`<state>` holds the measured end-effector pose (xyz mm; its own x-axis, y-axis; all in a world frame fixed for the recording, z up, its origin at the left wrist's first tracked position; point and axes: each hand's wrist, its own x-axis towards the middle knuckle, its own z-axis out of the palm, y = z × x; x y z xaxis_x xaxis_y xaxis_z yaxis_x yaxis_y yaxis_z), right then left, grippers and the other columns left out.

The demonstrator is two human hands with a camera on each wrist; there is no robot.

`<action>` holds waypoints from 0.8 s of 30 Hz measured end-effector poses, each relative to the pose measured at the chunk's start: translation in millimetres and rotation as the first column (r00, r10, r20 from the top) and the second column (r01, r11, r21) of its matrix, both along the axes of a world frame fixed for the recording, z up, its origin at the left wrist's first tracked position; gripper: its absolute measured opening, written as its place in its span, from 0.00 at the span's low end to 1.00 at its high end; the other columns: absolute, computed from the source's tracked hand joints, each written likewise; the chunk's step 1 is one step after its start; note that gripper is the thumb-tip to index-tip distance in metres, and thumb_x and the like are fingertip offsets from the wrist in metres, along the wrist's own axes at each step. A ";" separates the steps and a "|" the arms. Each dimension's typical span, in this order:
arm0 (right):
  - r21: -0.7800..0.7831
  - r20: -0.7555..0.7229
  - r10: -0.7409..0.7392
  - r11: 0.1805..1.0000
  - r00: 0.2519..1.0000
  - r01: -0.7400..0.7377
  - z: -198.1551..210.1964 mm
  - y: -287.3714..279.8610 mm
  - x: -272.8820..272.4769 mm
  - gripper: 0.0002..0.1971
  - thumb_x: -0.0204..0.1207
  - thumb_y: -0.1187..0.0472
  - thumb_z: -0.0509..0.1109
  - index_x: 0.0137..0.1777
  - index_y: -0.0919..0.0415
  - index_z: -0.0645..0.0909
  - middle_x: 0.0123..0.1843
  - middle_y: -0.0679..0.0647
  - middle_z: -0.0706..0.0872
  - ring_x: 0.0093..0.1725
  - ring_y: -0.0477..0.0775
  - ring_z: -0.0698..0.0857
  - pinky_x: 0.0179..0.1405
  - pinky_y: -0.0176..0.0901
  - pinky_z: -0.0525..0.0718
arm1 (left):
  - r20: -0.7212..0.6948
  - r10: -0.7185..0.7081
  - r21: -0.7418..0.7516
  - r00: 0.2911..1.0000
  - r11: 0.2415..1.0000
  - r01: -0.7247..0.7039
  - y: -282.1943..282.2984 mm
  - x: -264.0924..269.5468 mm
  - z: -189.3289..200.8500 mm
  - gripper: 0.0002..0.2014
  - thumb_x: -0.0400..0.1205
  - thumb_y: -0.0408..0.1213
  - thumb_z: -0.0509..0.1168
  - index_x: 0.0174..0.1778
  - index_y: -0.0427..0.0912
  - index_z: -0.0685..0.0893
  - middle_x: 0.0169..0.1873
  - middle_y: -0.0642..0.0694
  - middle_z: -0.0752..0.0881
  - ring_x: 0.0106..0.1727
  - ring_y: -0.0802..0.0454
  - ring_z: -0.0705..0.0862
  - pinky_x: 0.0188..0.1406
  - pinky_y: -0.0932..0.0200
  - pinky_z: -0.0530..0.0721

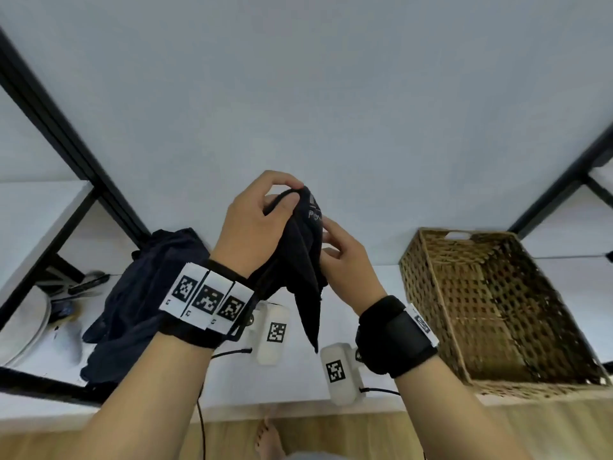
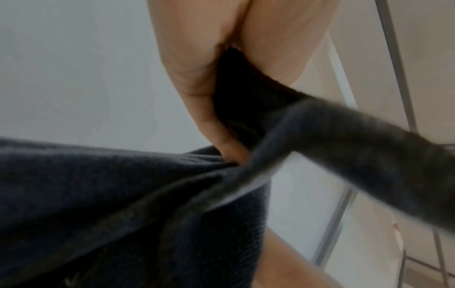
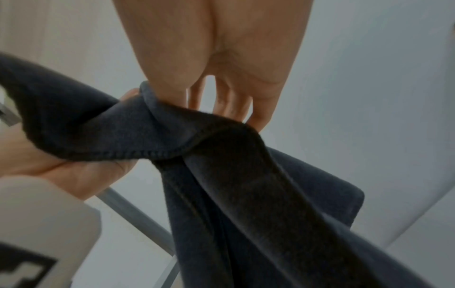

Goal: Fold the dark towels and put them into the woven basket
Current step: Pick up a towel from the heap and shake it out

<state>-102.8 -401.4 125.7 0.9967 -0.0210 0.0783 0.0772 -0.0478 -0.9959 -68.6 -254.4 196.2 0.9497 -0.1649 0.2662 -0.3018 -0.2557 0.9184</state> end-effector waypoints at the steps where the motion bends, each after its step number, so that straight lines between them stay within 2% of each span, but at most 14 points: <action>1: 0.004 -0.003 -0.021 1.000 1.000 0.021 0.5 -8.8 -9.4 0.21 0.81 0.67 0.65 0.69 0.46 0.81 0.51 0.48 0.90 0.43 0.53 0.90 0.41 0.46 0.88 | 0.018 -0.017 -0.004 1.000 1.000 0.017 -6.6 -6.6 -1.1 0.13 0.84 0.35 0.63 0.46 0.61 0.86 0.40 0.55 0.91 0.44 0.55 0.90 0.42 0.61 0.86; 3: 0.025 -0.005 -0.077 0.997 0.997 0.077 2.6 -25.4 -28.1 0.15 0.84 0.64 0.64 0.64 0.49 0.85 0.51 0.46 0.91 0.49 0.49 0.90 0.50 0.47 0.88 | 0.031 -0.016 -0.004 0.999 1.000 0.016 -17.5 -18.0 -3.5 0.18 0.84 0.32 0.60 0.44 0.61 0.90 0.44 0.61 0.90 0.49 0.64 0.87 0.45 0.73 0.81; 4: 0.042 -0.006 -0.091 0.995 0.996 0.091 5.0 -32.7 -36.3 0.13 0.85 0.61 0.63 0.63 0.49 0.86 0.53 0.46 0.91 0.52 0.47 0.89 0.53 0.47 0.87 | 0.005 0.003 -0.014 1.000 1.000 -0.003 -21.2 -22.1 -5.3 0.19 0.84 0.31 0.59 0.44 0.60 0.91 0.46 0.62 0.90 0.51 0.65 0.87 0.46 0.75 0.80; 6: 0.100 -0.008 -0.063 0.993 0.998 0.063 12.2 -44.8 -48.7 0.11 0.84 0.54 0.64 0.62 0.47 0.86 0.55 0.46 0.90 0.55 0.45 0.88 0.54 0.44 0.87 | -0.101 0.029 -0.053 0.994 0.998 -0.034 -26.8 -27.9 -9.4 0.21 0.81 0.29 0.58 0.48 0.60 0.91 0.51 0.62 0.90 0.58 0.62 0.85 0.54 0.71 0.81; 8: 0.101 0.011 -0.018 0.995 1.000 0.017 18.4 -53.4 -55.6 0.16 0.77 0.51 0.73 0.65 0.46 0.83 0.57 0.45 0.90 0.56 0.44 0.88 0.53 0.37 0.86 | -0.207 -0.025 -0.079 0.978 0.997 0.009 -29.9 -34.3 -13.3 0.25 0.72 0.29 0.58 0.57 0.60 0.88 0.60 0.58 0.87 0.63 0.58 0.83 0.59 0.60 0.83; 10: -0.117 0.052 -0.008 0.993 0.999 0.014 21.8 -57.3 -56.4 0.28 0.69 0.54 0.81 0.69 0.44 0.79 0.58 0.44 0.88 0.52 0.44 0.87 0.51 0.33 0.85 | -0.232 -0.119 -0.039 0.965 0.993 0.113 -31.1 -44.3 -15.8 0.35 0.66 0.29 0.59 0.68 0.61 0.81 0.66 0.59 0.83 0.65 0.60 0.83 0.57 0.59 0.84; 12: -0.350 0.106 -0.025 0.935 0.994 0.061 22.3 -59.2 -54.0 0.31 0.68 0.58 0.81 0.71 0.45 0.77 0.55 0.40 0.85 0.44 0.42 0.85 0.47 0.27 0.80 | -0.208 -0.206 0.055 0.956 0.974 0.221 -32.3 -52.8 -16.2 0.42 0.66 0.26 0.61 0.78 0.59 0.71 0.70 0.62 0.79 0.66 0.66 0.81 0.53 0.66 0.84; 15: -0.436 0.140 -0.103 0.887 0.985 0.155 20.5 -63.0 -48.5 0.22 0.73 0.62 0.76 0.67 0.46 0.82 0.50 0.38 0.85 0.37 0.41 0.82 0.43 0.22 0.76 | -0.188 -0.290 0.143 0.939 0.937 0.318 -34.8 -57.5 -18.9 0.46 0.70 0.19 0.61 0.83 0.57 0.62 0.72 0.62 0.75 0.69 0.68 0.78 0.50 0.72 0.79; 17: -0.430 0.141 -0.155 0.880 0.978 0.201 18.0 -68.2 -45.2 0.16 0.75 0.60 0.73 0.62 0.45 0.85 0.49 0.40 0.86 0.38 0.43 0.83 0.42 0.23 0.75 | -0.201 -0.331 0.097 0.922 0.930 0.355 -39.1 -55.7 -23.5 0.45 0.73 0.15 0.62 0.83 0.54 0.60 0.72 0.61 0.75 0.71 0.68 0.76 0.53 0.74 0.78; 19: -0.382 0.143 -0.199 0.892 0.970 0.239 18.4 -74.3 -43.4 0.12 0.76 0.57 0.72 0.57 0.43 0.86 0.48 0.40 0.87 0.40 0.43 0.83 0.42 0.25 0.76 | -0.186 -0.316 0.053 0.930 0.942 0.331 -45.4 -53.2 -27.7 0.42 0.76 0.18 0.67 0.82 0.54 0.65 0.69 0.61 0.79 0.67 0.69 0.80 0.57 0.72 0.80; 20: -0.351 0.147 -0.212 0.902 0.966 0.251 19.5 -77.4 -43.6 0.10 0.76 0.56 0.73 0.54 0.41 0.86 0.47 0.39 0.87 0.40 0.43 0.84 0.43 0.28 0.77 | -0.157 -0.256 0.072 0.954 0.960 0.270 -49.9 -51.6 -28.9 0.38 0.76 0.22 0.70 0.79 0.55 0.70 0.66 0.60 0.83 0.62 0.70 0.83 0.58 0.71 0.81; 22: -0.312 0.160 -0.222 0.913 0.962 0.262 23.0 -82.4 -45.3 0.05 0.77 0.52 0.73 0.48 0.37 0.85 0.45 0.39 0.87 0.43 0.42 0.84 0.45 0.32 0.78 | -0.067 -0.076 0.131 0.995 0.988 0.084 -58.9 -48.7 -28.8 0.24 0.78 0.30 0.70 0.65 0.62 0.84 0.54 0.59 0.90 0.50 0.70 0.87 0.57 0.68 0.83; 24: -0.274 0.151 -0.220 0.927 0.964 0.255 25.7 -85.4 -47.8 0.03 0.77 0.48 0.72 0.43 0.37 0.85 0.44 0.41 0.88 0.45 0.40 0.84 0.47 0.33 0.79 | -0.045 0.014 0.124 0.999 0.992 -0.009 -68.0 -48.2 -27.3 0.15 0.81 0.34 0.64 0.46 0.64 0.88 0.42 0.58 0.91 0.44 0.61 0.90 0.55 0.55 0.88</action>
